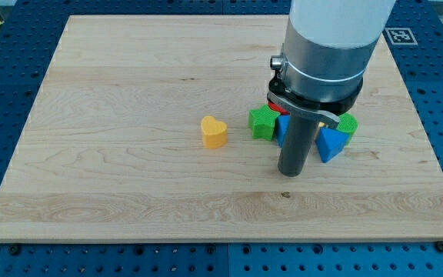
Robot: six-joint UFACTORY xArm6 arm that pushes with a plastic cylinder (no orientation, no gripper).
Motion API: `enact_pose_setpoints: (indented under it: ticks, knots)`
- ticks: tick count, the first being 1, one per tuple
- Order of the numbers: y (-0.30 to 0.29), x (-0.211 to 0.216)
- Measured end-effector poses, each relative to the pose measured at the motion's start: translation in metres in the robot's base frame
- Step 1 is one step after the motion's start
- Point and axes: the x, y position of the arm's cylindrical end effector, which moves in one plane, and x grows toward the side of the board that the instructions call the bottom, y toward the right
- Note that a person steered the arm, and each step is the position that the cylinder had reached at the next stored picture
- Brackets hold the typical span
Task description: Nudge the blue triangle along with green circle a bit up
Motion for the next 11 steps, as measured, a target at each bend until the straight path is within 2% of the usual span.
enact_pose_setpoints:
  ticks: [10, 11]
  knots:
    - [0.031, -0.015]
    - [0.053, -0.015]
